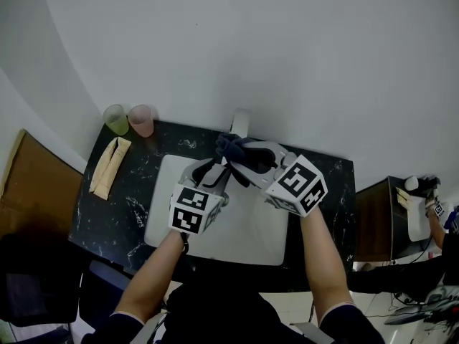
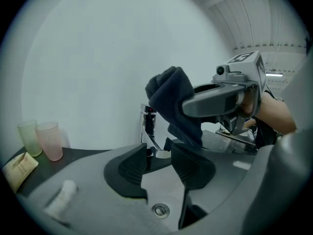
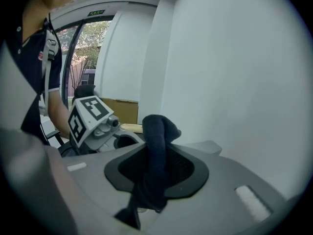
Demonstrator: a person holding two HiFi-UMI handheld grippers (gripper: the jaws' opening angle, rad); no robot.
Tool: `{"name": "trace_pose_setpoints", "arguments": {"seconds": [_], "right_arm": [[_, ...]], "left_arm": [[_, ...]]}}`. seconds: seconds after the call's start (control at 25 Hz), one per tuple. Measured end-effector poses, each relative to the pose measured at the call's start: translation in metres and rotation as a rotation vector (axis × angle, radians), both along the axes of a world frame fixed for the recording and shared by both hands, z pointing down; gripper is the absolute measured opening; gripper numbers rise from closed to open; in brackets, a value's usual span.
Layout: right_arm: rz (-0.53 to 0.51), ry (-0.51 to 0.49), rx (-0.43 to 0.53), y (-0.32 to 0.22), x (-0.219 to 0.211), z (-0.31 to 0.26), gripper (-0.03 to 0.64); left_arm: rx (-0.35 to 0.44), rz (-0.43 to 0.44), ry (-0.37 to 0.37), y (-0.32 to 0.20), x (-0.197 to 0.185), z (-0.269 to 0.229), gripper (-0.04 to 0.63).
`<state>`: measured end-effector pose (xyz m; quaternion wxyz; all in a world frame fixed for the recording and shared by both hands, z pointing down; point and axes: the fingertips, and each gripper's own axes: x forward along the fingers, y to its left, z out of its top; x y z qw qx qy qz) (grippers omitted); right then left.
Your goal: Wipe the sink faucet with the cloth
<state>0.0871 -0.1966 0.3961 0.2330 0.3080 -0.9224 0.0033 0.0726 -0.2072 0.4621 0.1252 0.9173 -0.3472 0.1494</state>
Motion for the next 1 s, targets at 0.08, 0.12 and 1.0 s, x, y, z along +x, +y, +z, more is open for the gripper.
{"name": "trace_pose_setpoints", "arguments": {"seconds": [0.08, 0.12, 1.0], "right_arm": [[0.002, -0.003, -0.028, 0.009, 0.004, 0.01, 0.109], [0.009, 0.0, -0.043, 0.01, 0.007, 0.016, 0.109], [0.197, 0.014, -0.177, -0.07, 0.044, 0.053, 0.109]], "left_arm": [[0.005, 0.004, 0.0, 0.002, 0.0, -0.001, 0.149], [0.007, 0.007, -0.002, 0.002, -0.001, -0.001, 0.149], [0.035, 0.061, -0.044, 0.006, 0.006, 0.003, 0.111]]}}
